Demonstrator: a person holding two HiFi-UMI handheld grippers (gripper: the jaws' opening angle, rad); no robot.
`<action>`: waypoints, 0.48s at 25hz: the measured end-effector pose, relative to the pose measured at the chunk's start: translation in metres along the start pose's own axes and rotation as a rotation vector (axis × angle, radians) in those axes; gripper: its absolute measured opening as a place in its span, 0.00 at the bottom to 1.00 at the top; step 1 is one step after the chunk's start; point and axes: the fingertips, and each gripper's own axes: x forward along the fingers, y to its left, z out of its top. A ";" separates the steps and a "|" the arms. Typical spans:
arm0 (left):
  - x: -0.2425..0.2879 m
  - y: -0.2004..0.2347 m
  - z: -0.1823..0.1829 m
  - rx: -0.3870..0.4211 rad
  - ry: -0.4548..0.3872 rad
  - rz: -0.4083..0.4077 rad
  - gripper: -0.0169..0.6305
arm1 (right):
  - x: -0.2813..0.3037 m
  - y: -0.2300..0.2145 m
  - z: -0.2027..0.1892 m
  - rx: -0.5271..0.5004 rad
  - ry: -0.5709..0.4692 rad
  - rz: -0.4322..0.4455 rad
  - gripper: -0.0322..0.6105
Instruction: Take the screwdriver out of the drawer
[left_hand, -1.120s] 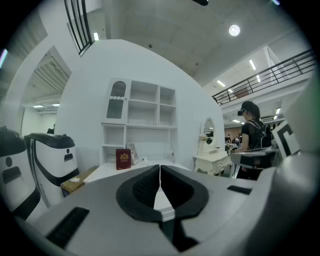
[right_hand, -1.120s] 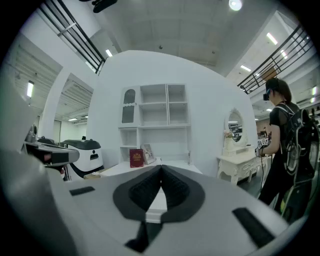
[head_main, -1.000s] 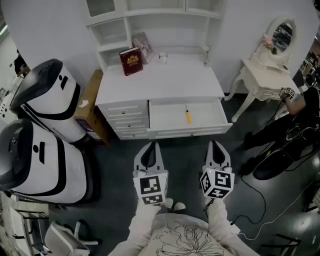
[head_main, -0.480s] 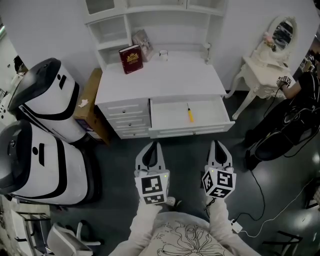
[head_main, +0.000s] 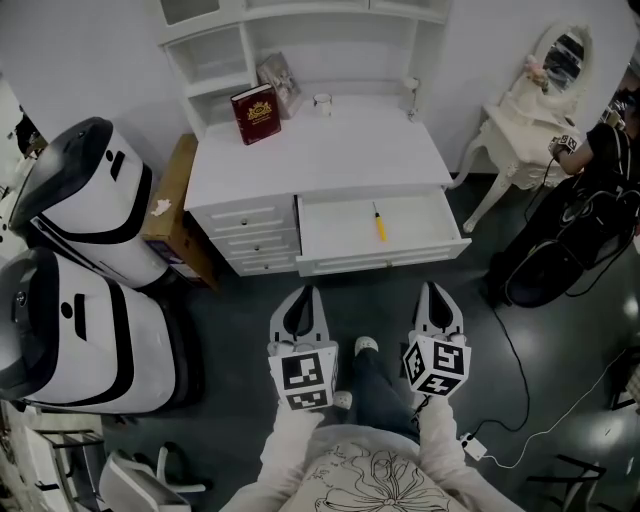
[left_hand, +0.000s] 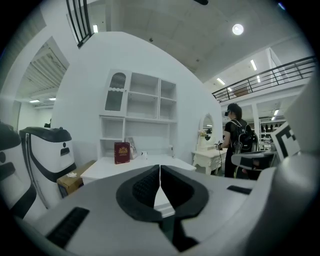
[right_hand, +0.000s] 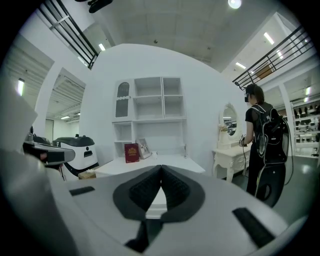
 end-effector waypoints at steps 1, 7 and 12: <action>0.004 0.001 0.000 0.000 0.003 0.001 0.04 | 0.005 0.000 0.000 0.000 0.002 0.002 0.05; 0.044 0.006 0.003 -0.007 0.010 0.020 0.04 | 0.049 -0.004 0.000 -0.017 0.018 0.026 0.05; 0.094 0.004 0.010 -0.012 0.013 0.037 0.04 | 0.099 -0.017 0.009 -0.028 0.020 0.057 0.05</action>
